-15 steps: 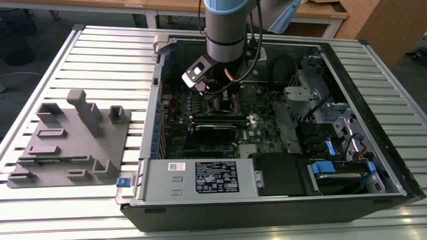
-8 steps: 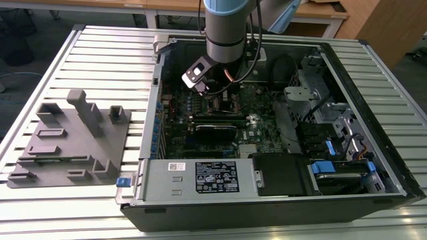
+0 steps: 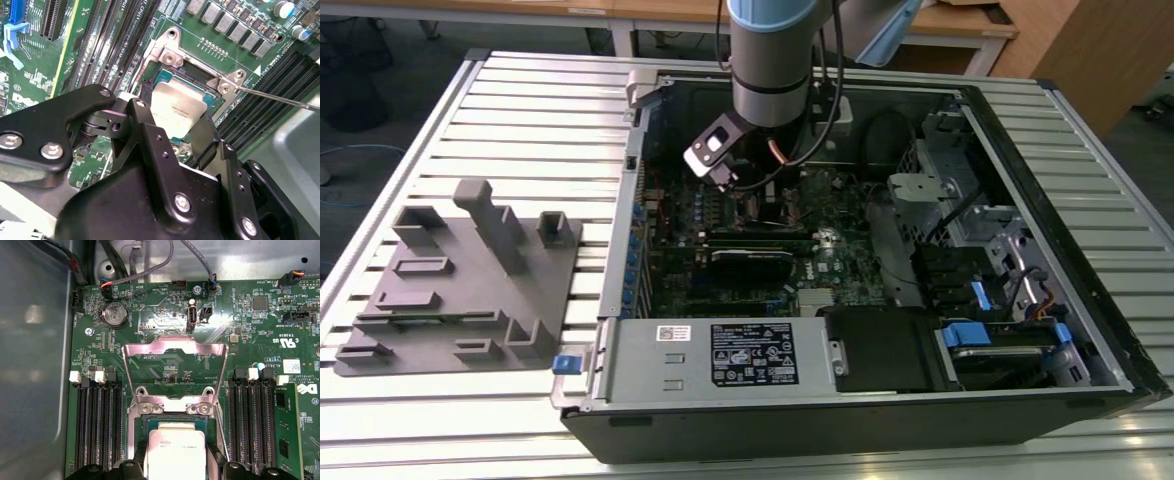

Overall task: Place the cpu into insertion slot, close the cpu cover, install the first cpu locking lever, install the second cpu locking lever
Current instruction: 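Place the cpu into insertion slot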

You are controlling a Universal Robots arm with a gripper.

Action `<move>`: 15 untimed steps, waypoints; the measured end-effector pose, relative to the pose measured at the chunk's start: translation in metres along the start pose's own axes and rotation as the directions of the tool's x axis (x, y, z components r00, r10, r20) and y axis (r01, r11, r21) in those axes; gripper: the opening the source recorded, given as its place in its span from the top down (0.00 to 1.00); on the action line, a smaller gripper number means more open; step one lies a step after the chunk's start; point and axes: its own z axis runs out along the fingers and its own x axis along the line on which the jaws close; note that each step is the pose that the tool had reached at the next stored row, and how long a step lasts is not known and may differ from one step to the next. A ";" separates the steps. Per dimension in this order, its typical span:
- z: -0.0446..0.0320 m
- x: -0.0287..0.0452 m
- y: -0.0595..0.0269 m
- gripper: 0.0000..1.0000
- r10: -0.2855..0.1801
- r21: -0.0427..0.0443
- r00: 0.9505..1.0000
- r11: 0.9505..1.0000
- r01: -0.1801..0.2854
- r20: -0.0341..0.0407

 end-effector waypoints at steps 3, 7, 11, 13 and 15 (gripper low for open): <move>0.0004 -0.0004 -0.0003 0.46 0.000 0.001 1.000 1.000 0.000 0.001; 0.0004 -0.0005 -0.0003 0.46 0.000 0.001 1.000 1.000 0.000 0.001; 0.0004 -0.0005 -0.0003 0.46 0.000 0.001 1.000 1.000 0.000 0.001; 0.0002 -0.0006 -0.0003 0.46 0.000 0.001 1.000 1.000 0.000 0.001; -0.0003 -0.0002 -0.0001 0.46 0.000 0.000 1.000 1.000 0.000 0.000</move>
